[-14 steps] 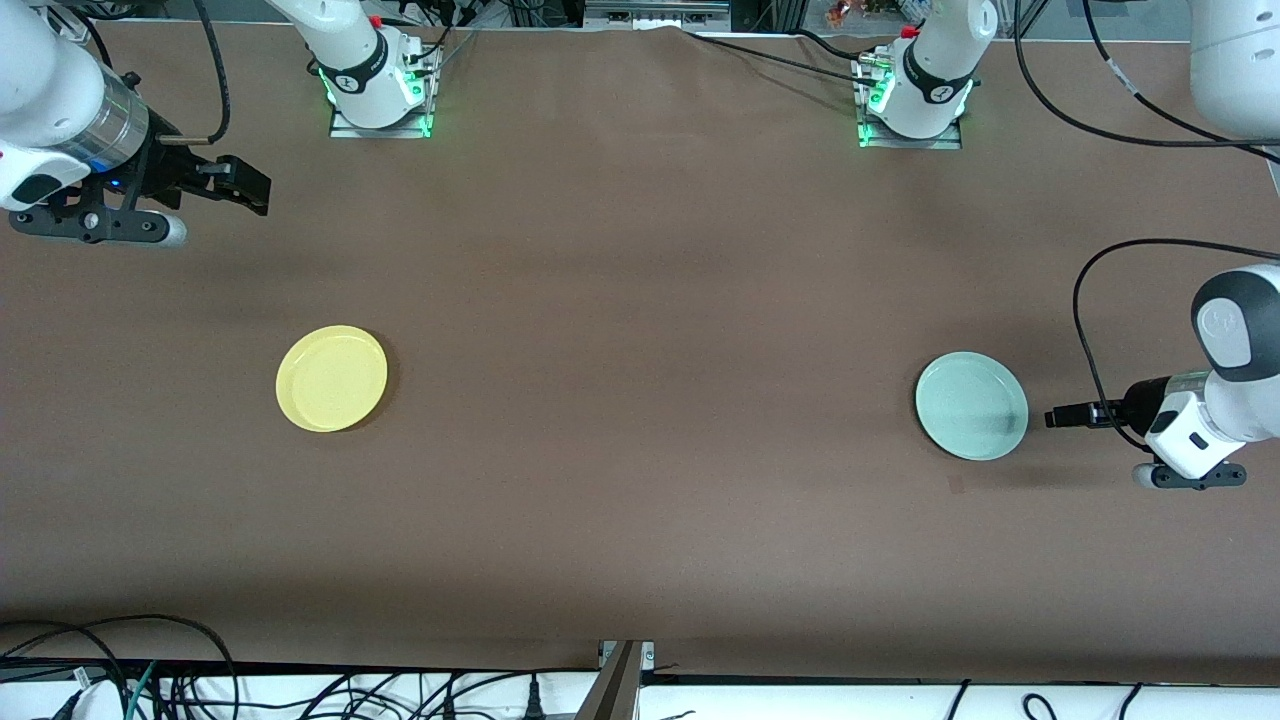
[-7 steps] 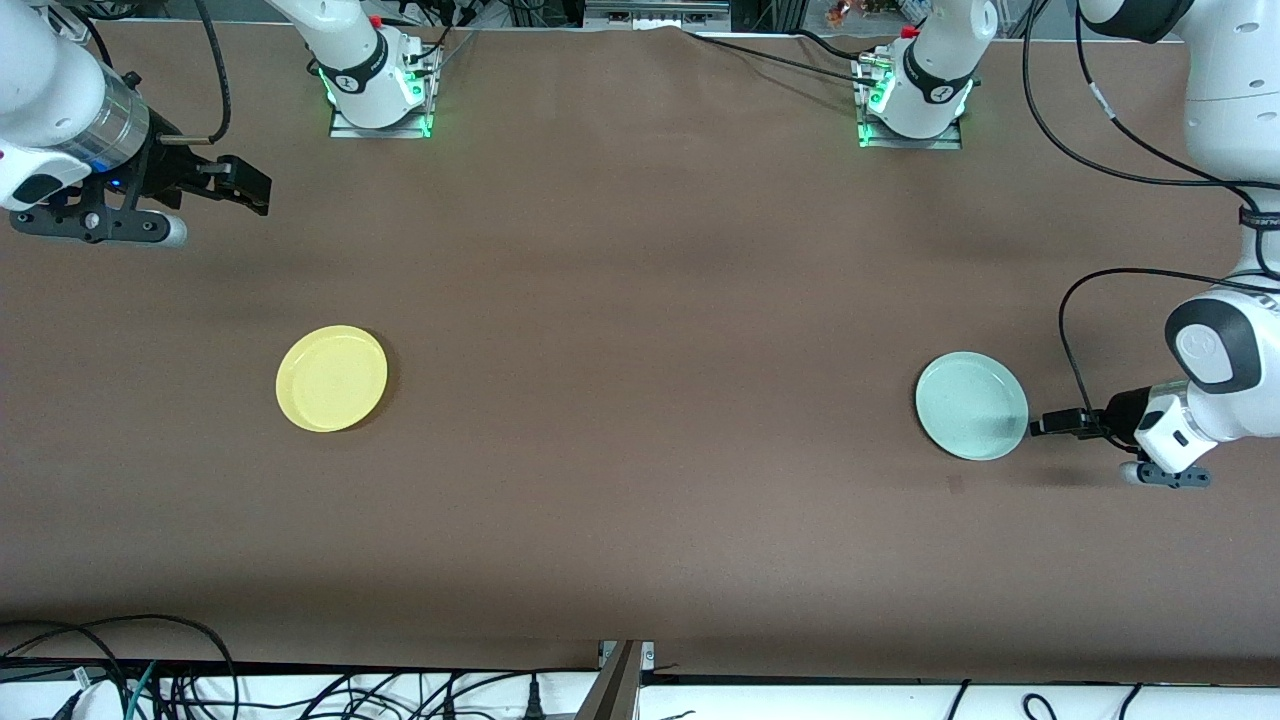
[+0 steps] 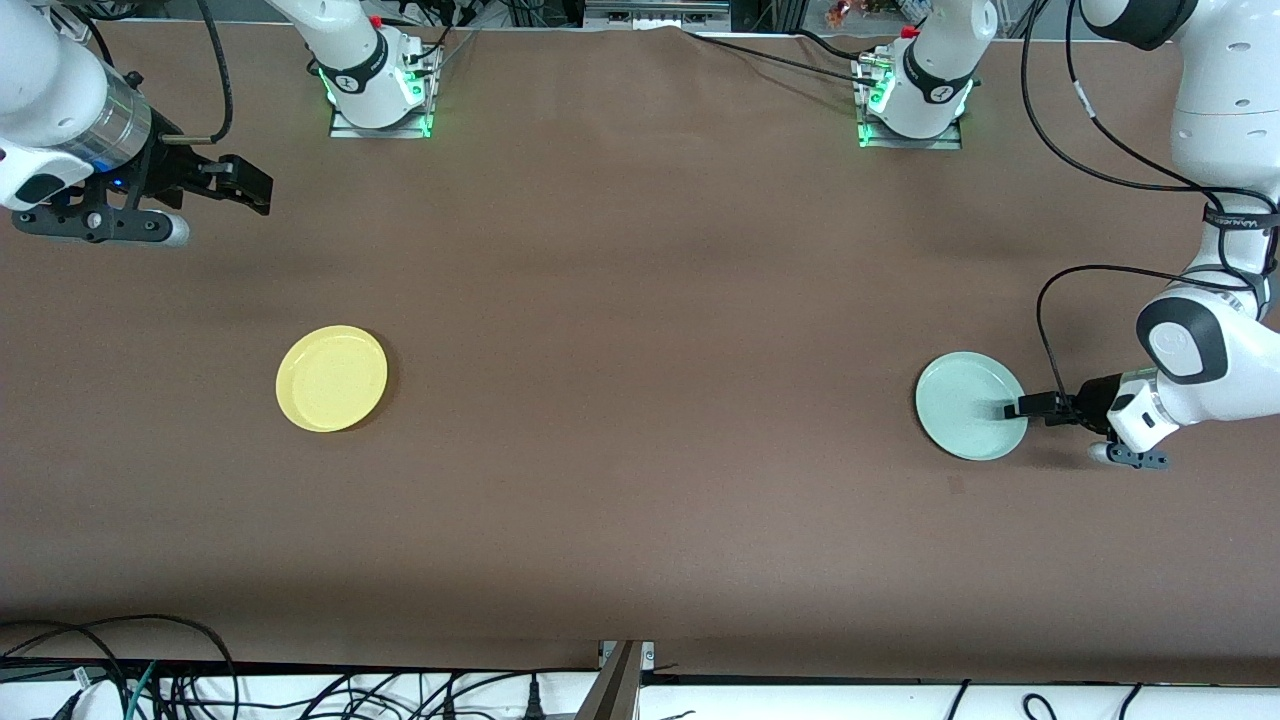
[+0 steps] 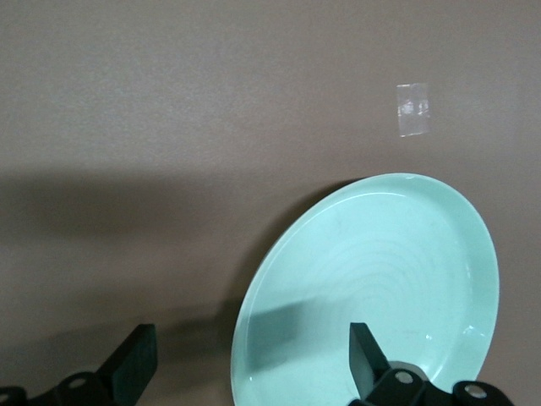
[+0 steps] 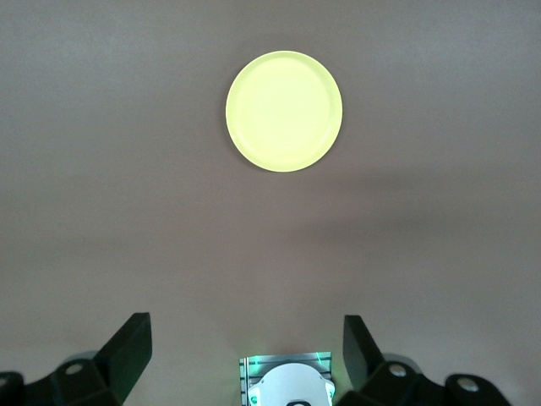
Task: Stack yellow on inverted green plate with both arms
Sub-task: 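Grasp the green plate rim with the left gripper and lift it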
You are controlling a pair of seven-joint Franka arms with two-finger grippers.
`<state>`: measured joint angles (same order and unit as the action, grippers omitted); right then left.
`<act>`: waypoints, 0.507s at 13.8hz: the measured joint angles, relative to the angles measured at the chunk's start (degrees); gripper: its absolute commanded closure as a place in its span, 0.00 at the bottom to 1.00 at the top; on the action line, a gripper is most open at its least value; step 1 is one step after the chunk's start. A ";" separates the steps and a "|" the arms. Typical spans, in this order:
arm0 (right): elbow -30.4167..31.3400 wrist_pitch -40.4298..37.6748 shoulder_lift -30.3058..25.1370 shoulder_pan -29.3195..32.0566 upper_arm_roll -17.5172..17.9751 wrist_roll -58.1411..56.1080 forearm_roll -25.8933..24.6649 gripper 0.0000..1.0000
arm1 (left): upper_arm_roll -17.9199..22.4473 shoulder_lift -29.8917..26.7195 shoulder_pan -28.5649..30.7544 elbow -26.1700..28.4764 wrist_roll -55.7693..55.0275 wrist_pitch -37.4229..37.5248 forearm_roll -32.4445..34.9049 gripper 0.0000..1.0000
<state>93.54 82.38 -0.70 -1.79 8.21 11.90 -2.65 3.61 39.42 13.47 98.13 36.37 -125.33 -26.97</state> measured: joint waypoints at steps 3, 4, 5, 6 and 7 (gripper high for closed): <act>0.00 -0.03 0.00 0.00 0.00 0.01 0.00 0.00 | 0.00 -1.04 0.00 2.97 3.10 -3.16 -1.73 0.28; 0.00 -0.10 0.00 0.00 0.00 0.01 0.00 0.00 | 0.00 -1.16 0.00 3.38 3.95 -3.41 -2.10 0.44; 0.00 -0.26 0.00 0.00 0.00 0.01 0.00 0.00 | 0.00 -1.28 0.00 3.60 4.42 -3.51 -2.18 0.57; 0.00 -0.34 0.00 0.00 0.00 0.01 0.00 0.00 | 0.00 -1.42 0.00 3.67 4.56 -3.52 -2.19 0.69; 0.00 -0.37 0.00 0.00 0.00 0.01 0.00 0.00 | 0.00 -1.55 -0.01 3.69 4.61 -3.52 -2.19 0.80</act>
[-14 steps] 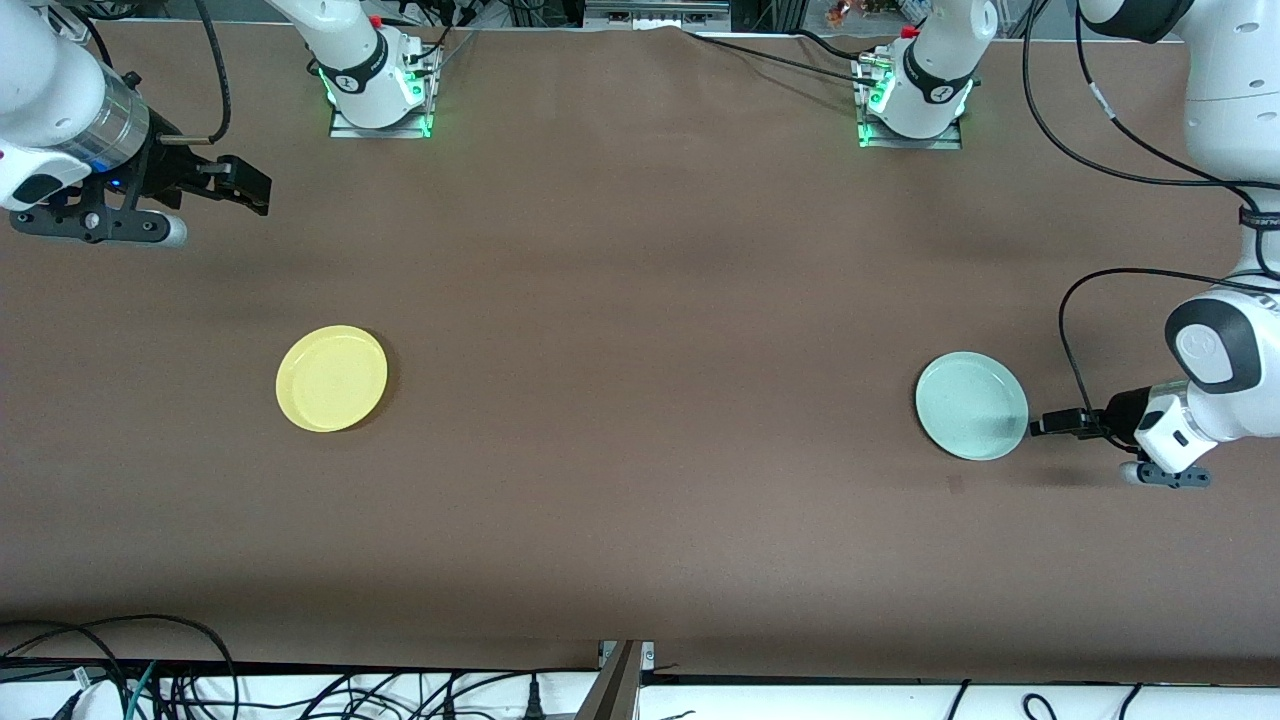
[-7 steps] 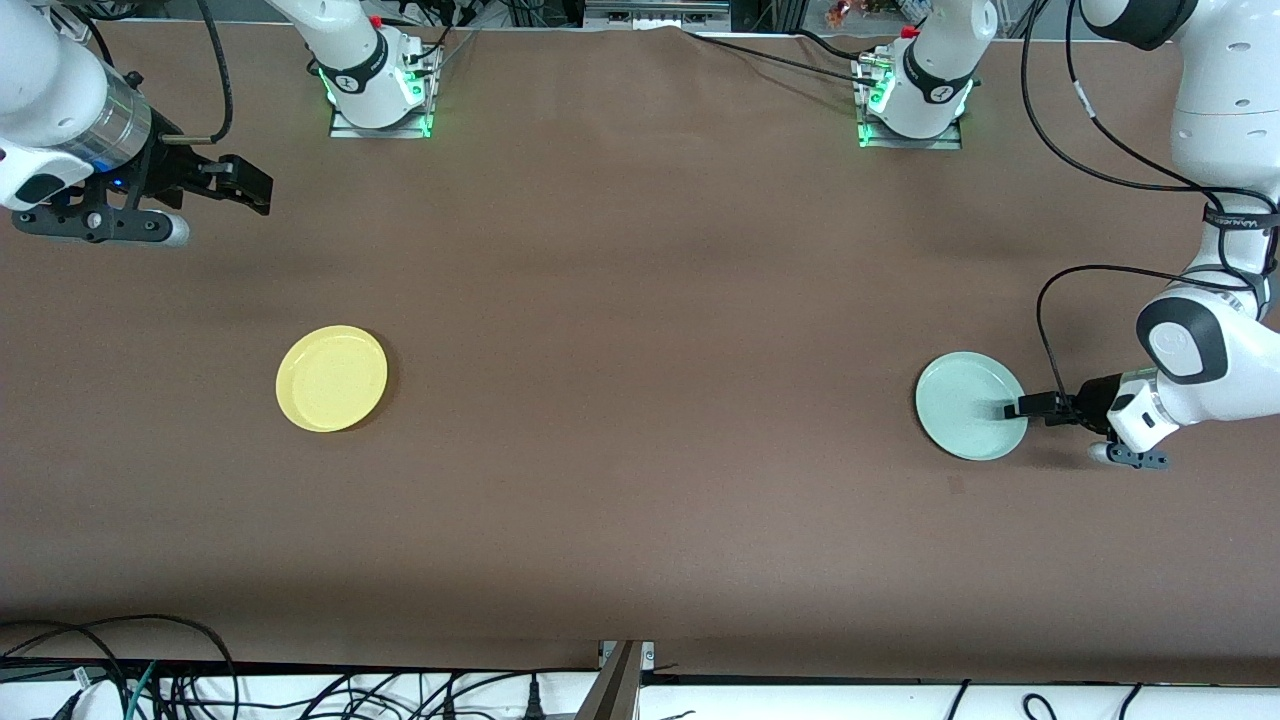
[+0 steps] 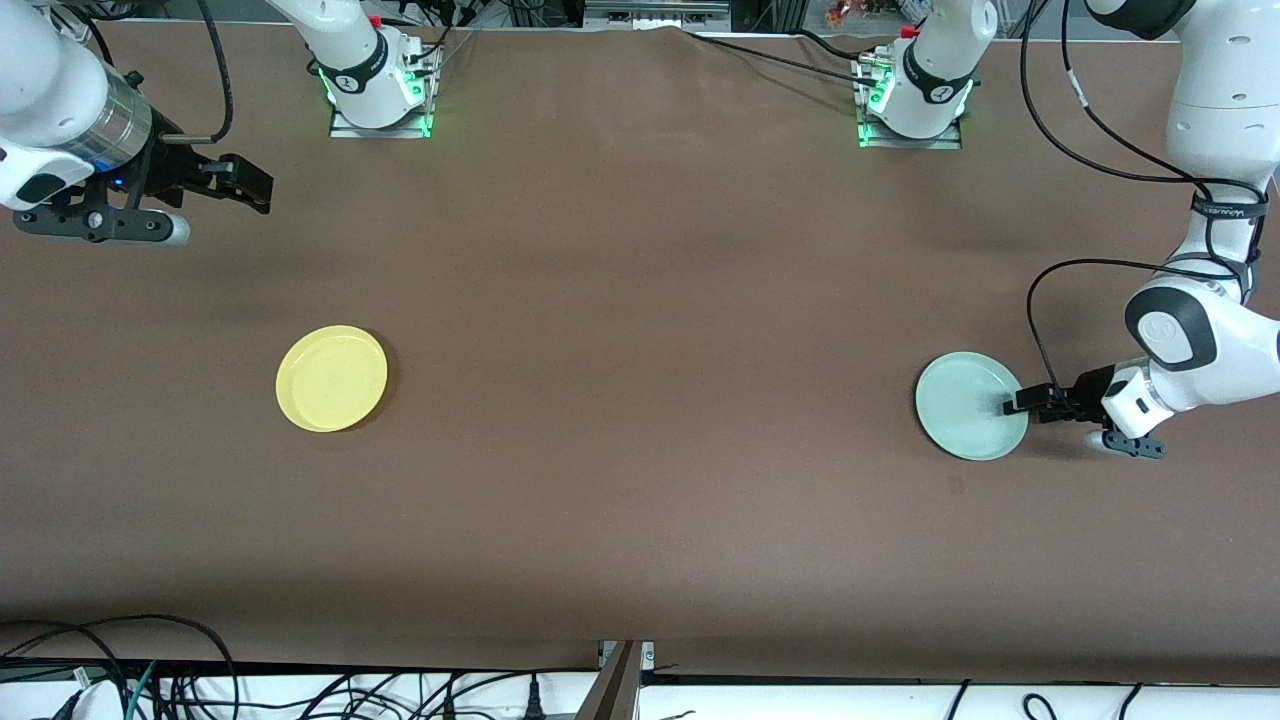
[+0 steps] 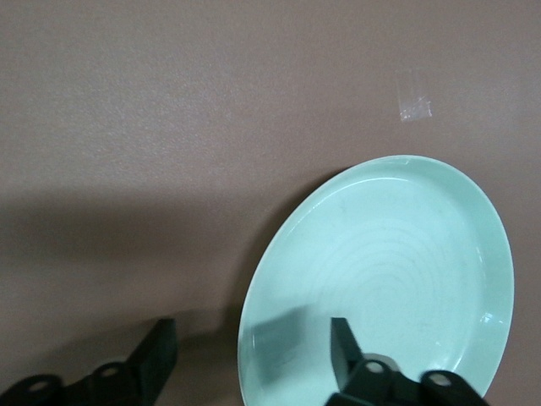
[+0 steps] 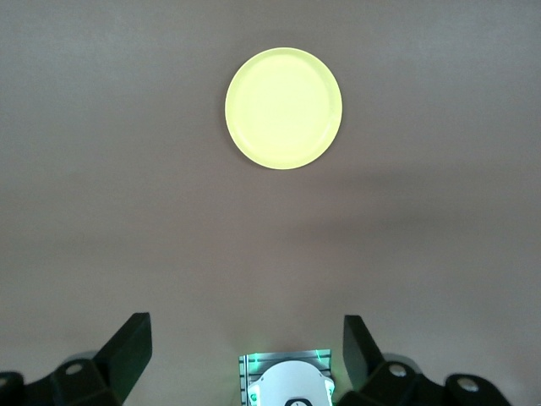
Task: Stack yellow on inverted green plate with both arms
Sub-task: 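Grasp the green plate rim with the left gripper and lift it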
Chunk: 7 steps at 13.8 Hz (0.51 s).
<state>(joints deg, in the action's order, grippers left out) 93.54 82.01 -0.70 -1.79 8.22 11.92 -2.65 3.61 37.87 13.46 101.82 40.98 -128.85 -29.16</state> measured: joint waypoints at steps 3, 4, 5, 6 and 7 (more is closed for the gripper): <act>0.00 -0.04 0.00 0.00 0.02 0.00 0.00 0.00 | -0.01 -0.21 -0.02 0.07 0.10 0.00 0.00 1.00; 0.00 -0.04 0.00 0.00 0.02 0.00 0.01 0.00 | -0.03 -0.27 -0.06 0.11 0.14 0.00 0.00 1.00; 0.00 -0.05 0.00 0.00 0.02 0.00 0.01 0.00 | -0.03 -0.35 -0.11 0.16 0.17 0.00 0.00 1.00; 0.00 -0.06 0.00 0.00 0.02 0.00 0.01 0.00 | -0.03 -0.43 -0.15 0.21 0.22 0.00 0.00 1.00; 0.00 -0.06 0.00 0.00 0.02 0.00 0.01 0.00 | -0.06 -0.49 -0.18 0.25 0.40 0.00 0.00 1.00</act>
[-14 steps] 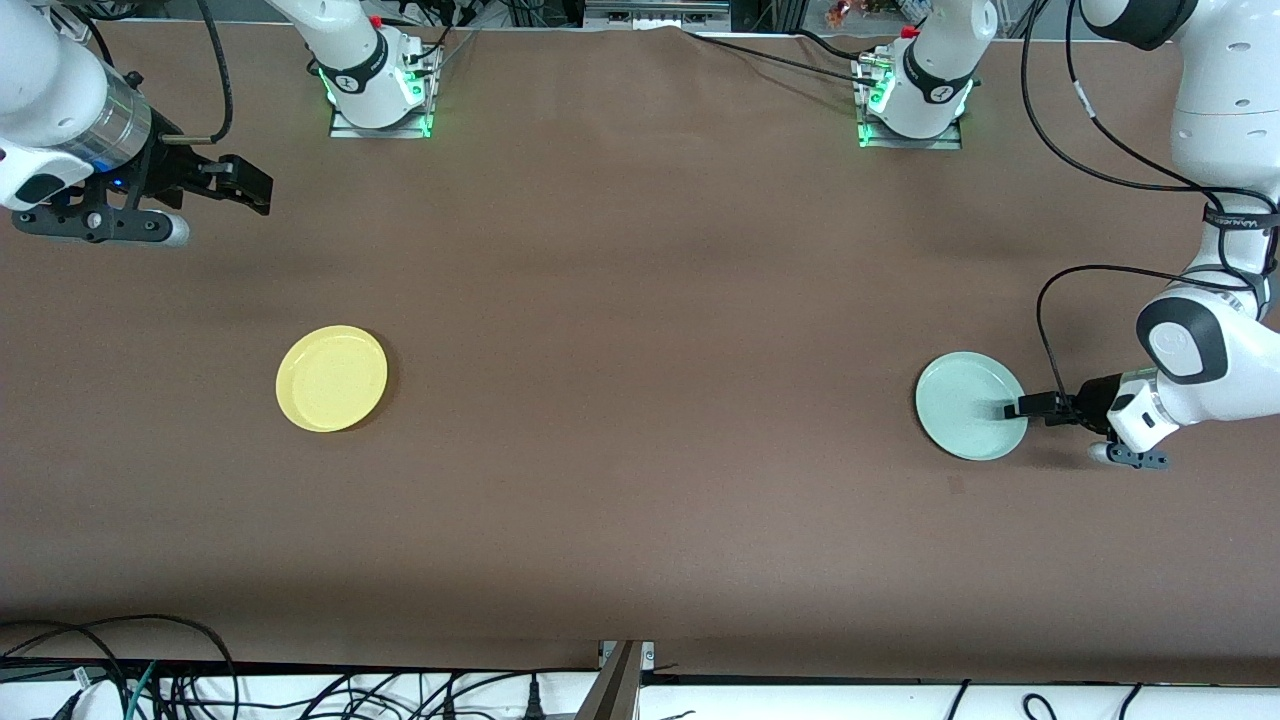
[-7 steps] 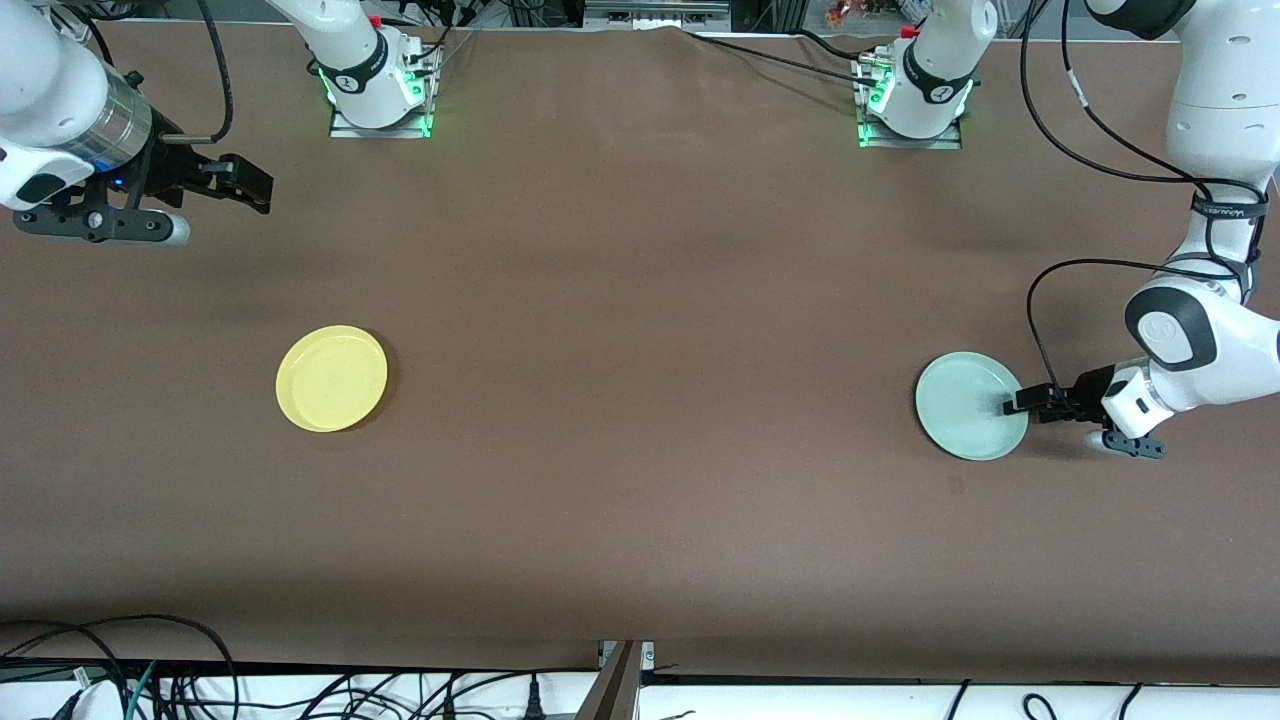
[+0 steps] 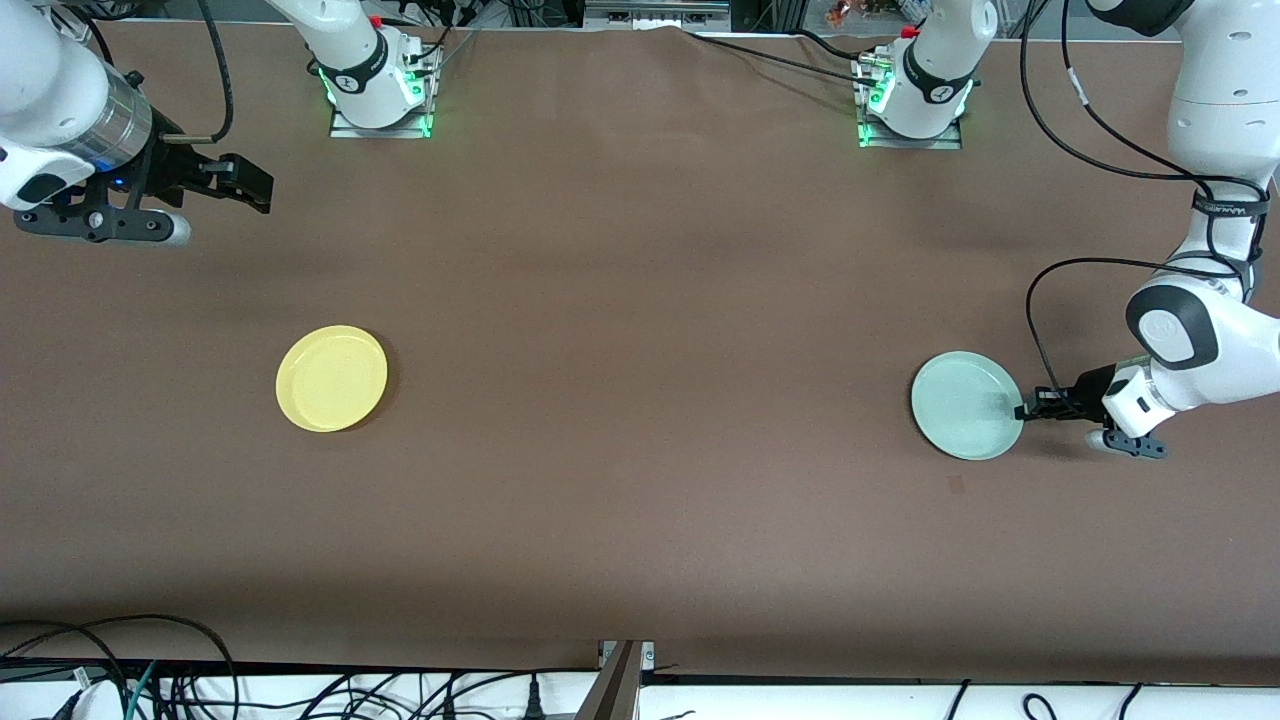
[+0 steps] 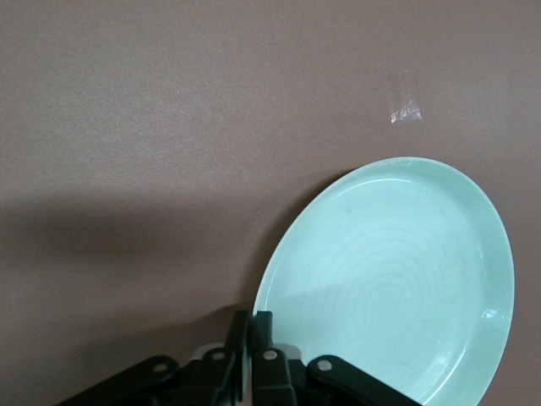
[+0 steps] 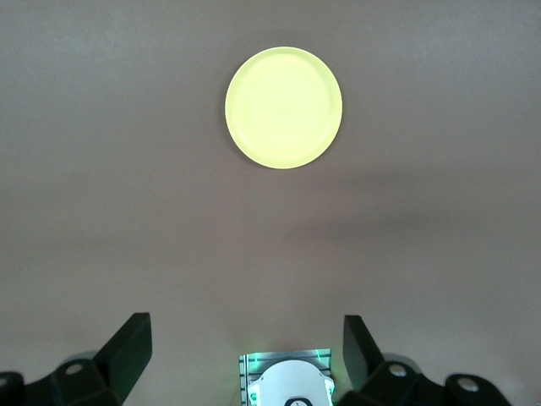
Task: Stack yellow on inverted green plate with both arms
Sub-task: 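Grasp the green plate rim with the left gripper and lift it, then carry the green plate toward the table middle and flip it over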
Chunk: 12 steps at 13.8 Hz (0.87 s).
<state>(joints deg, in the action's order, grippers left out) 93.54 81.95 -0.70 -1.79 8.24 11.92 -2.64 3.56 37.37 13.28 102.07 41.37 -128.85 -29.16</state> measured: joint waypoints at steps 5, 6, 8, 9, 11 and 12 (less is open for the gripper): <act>0.00 -0.09 0.00 0.00 0.00 0.01 0.00 0.00 | -0.30 -0.61 -0.72 -0.22 0.81 -0.27 0.00 1.00; 0.00 -0.10 0.00 0.00 0.00 0.01 0.00 0.00 | -0.54 -1.31 -1.41 -0.63 0.88 -0.42 0.00 1.00; 0.00 -0.12 0.00 0.00 0.00 0.02 0.00 0.00 | -0.72 -3.19 -4.24 -2.66 0.69 -0.52 1.49 1.00; 0.00 -0.12 0.00 0.00 0.00 0.02 0.00 0.00 | -0.76 -4.02 -5.89 -3.84 0.02 -0.52 2.95 1.00; 0.00 -0.13 0.00 0.00 0.00 0.02 0.00 0.00 | -0.86 -5.26 -9.60 -6.45 -2.81 -0.54 7.38 1.00; 0.00 -0.13 0.00 0.00 0.00 0.02 0.00 0.00 | -0.93 -5.57 -11.46 -8.04 -4.68 -0.60 10.47 1.00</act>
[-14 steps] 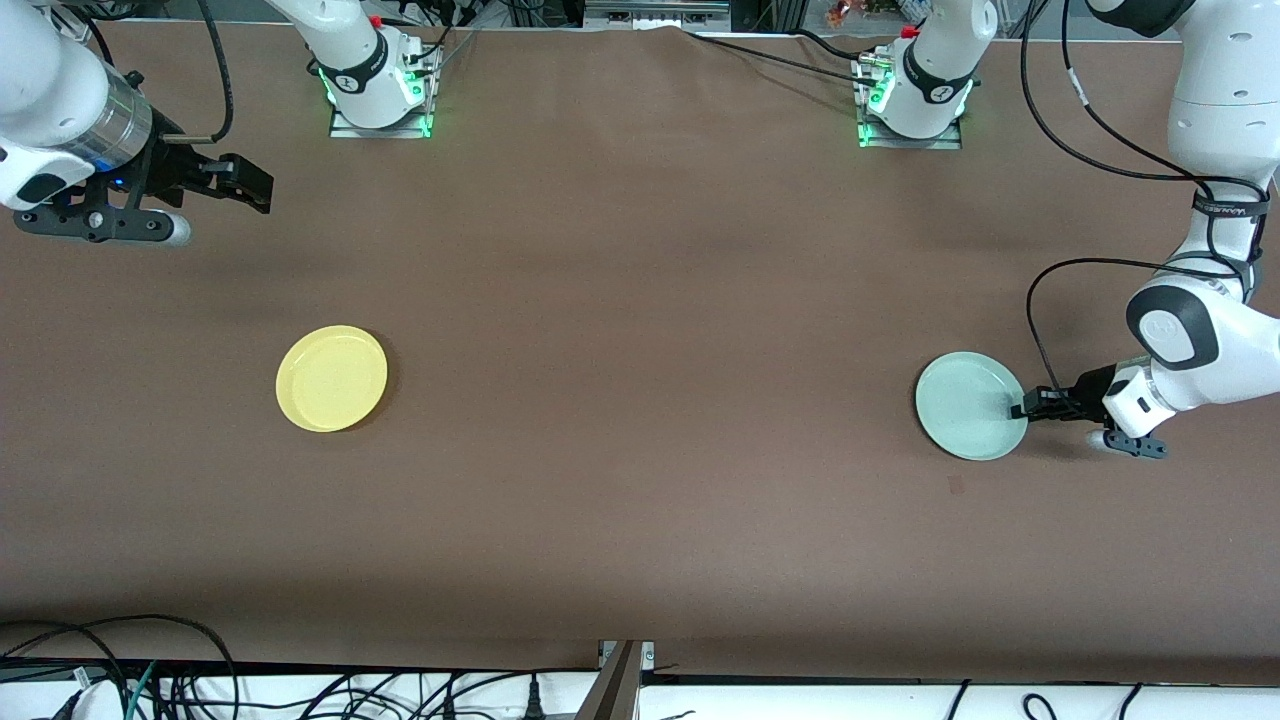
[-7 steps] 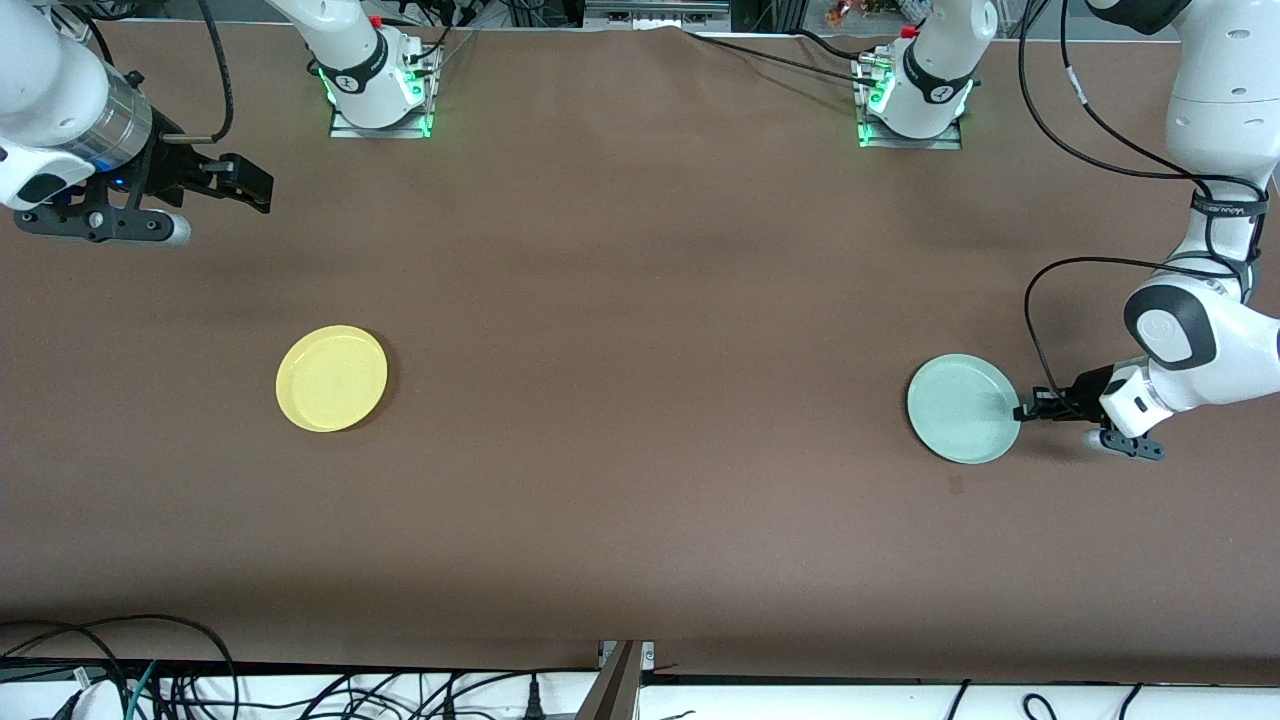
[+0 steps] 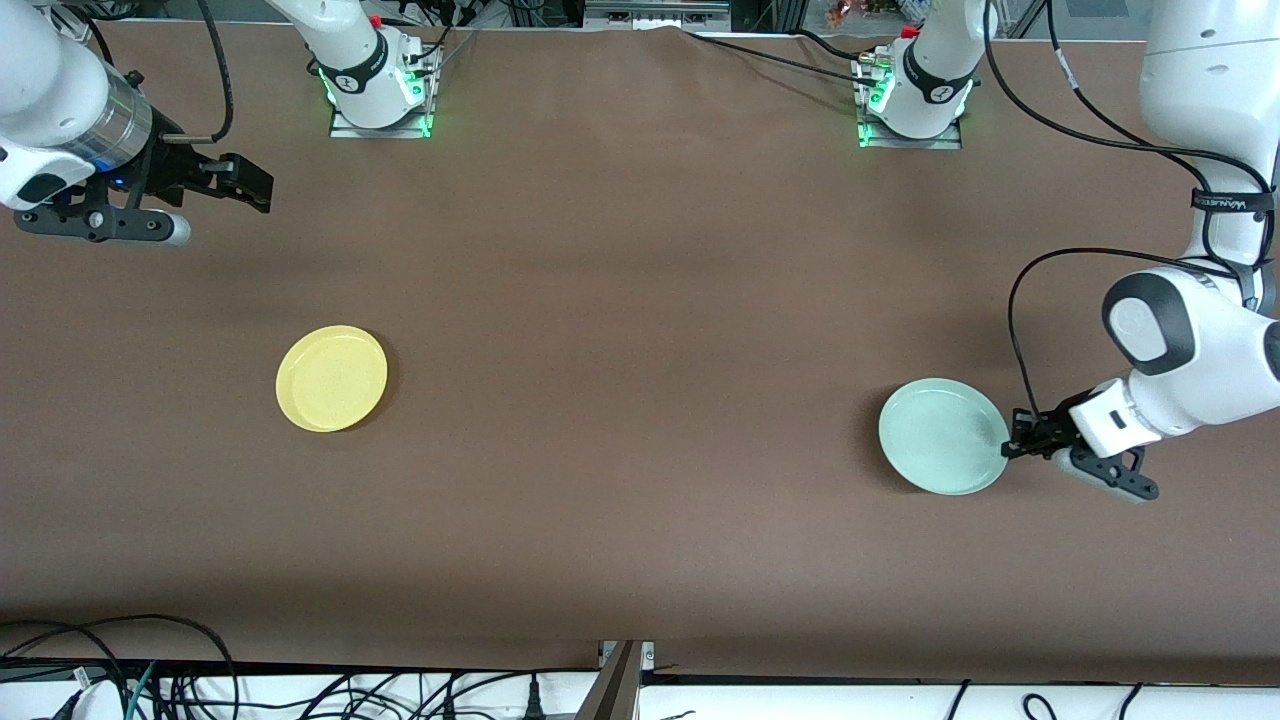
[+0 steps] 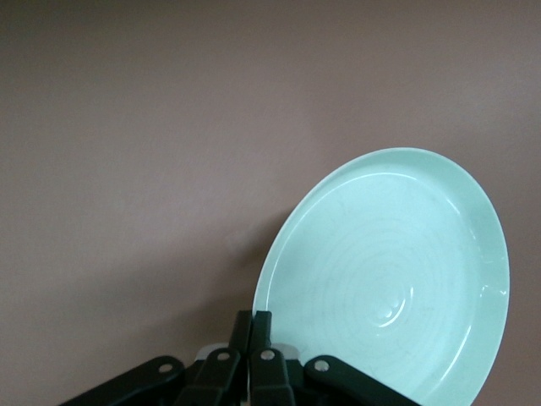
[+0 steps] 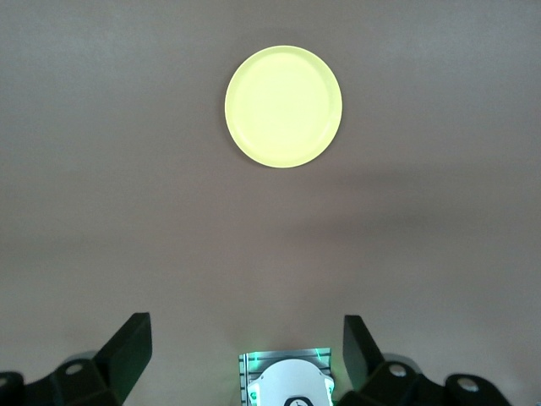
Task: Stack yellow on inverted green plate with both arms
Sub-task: 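Carry the green plate toward the table middle and flip it over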
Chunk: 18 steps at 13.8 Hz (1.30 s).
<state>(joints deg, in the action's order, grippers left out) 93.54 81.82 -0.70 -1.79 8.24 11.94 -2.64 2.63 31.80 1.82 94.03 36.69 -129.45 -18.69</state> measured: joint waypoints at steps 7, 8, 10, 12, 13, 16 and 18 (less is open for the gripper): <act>0.00 -0.11 0.00 0.00 -0.01 0.00 0.00 0.00 | -0.80 -0.11 -18.04 -7.93 -23.48 -0.82 33.03 1.00; 0.00 -0.11 0.00 0.00 -0.01 0.00 0.00 0.00 | -0.82 0.06 -20.79 -8.45 -27.58 -0.83 39.74 1.00; 0.00 -0.12 0.00 0.00 -0.01 0.01 0.01 0.00 | -0.81 0.41 -25.32 -8.96 -33.97 -0.84 51.64 1.00; 0.00 -0.13 0.00 0.01 -0.01 0.01 0.01 0.00 | -0.79 0.72 -28.83 -9.06 -38.08 -0.82 61.14 1.00; 0.00 -0.13 0.00 0.01 -0.01 0.02 0.01 0.00 | -0.80 0.97 -30.41 -9.07 -39.59 -0.80 64.54 1.00; 0.00 -0.17 0.00 0.01 -0.01 0.02 0.01 0.00 | -0.89 1.95 -35.56 -9.12 -41.83 1.18 71.85 1.00; 0.00 -0.20 0.00 0.01 -0.01 0.02 0.01 0.00 | -0.93 3.00 -39.35 -9.74 -43.97 5.21 76.34 1.00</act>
<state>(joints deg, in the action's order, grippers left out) 93.54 81.63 -0.70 -1.78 8.23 11.96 -2.62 1.69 34.81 -37.53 84.29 -7.28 -124.23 57.64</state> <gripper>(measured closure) 0.000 0.982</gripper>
